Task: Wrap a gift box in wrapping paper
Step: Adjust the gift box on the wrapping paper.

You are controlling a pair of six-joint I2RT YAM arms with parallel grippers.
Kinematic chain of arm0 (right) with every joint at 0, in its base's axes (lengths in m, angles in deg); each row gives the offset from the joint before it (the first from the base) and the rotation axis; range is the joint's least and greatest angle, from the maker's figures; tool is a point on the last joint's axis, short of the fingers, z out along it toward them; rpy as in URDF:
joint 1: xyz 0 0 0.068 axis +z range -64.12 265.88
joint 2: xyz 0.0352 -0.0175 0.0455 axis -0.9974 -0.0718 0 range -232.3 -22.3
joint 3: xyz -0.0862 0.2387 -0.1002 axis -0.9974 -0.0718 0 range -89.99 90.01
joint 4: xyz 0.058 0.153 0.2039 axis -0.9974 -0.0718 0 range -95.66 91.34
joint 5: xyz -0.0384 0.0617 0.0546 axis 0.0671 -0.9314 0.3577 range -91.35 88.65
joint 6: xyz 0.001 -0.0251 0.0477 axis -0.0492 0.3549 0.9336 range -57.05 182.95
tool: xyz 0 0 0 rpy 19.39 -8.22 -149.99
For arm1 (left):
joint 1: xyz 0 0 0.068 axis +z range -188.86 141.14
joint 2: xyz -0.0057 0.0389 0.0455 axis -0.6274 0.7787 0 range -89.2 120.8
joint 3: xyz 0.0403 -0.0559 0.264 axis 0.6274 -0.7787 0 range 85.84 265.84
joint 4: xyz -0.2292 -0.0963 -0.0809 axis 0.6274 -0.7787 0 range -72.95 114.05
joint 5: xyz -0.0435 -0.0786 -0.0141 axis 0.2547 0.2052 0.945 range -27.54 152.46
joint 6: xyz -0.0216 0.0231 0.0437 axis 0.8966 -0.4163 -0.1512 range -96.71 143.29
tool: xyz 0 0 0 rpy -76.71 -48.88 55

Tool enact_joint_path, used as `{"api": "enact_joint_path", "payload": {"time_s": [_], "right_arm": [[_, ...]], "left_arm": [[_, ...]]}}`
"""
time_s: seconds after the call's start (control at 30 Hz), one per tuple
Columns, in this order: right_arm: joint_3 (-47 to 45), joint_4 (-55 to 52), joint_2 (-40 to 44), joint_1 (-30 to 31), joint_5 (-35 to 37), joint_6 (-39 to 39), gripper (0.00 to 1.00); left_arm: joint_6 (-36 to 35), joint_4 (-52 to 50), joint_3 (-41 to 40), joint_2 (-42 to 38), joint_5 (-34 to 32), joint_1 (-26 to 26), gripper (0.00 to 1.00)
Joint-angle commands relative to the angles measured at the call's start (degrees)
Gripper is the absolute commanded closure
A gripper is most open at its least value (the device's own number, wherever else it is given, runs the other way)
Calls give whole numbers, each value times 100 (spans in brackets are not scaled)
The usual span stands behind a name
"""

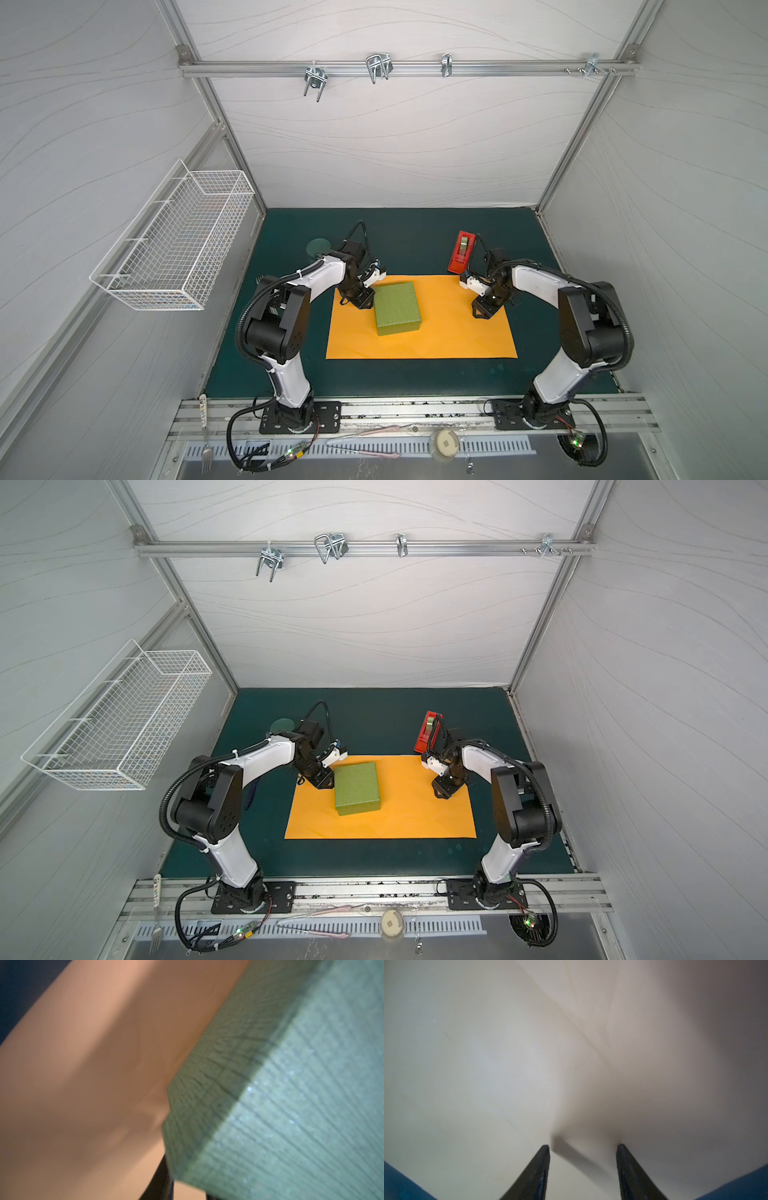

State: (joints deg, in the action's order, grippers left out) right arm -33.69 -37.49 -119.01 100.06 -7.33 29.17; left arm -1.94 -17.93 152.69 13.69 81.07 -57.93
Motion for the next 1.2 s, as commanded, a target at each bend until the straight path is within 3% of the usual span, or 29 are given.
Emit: {"api": "enact_joint_path", "payload": {"time_s": [0.0, 0.33, 0.7, 1.17], "right_arm": [[-74, -34, -137, 14, -44, 3, 47], [-15, -55, -164, 14, -62, 46, 48], [215, -242, 13, -16, -289, 150, 47], [375, -529, 442, -727, -814, 392, 44]], "left_arm": [[177, 94, 310, 154, 222, -128, 73], [658, 275, 478, 324, 283, -575, 69], [936, 236, 317, 303, 486, -615, 62], [1086, 209, 378, 440, 734, -712, 61]]}}
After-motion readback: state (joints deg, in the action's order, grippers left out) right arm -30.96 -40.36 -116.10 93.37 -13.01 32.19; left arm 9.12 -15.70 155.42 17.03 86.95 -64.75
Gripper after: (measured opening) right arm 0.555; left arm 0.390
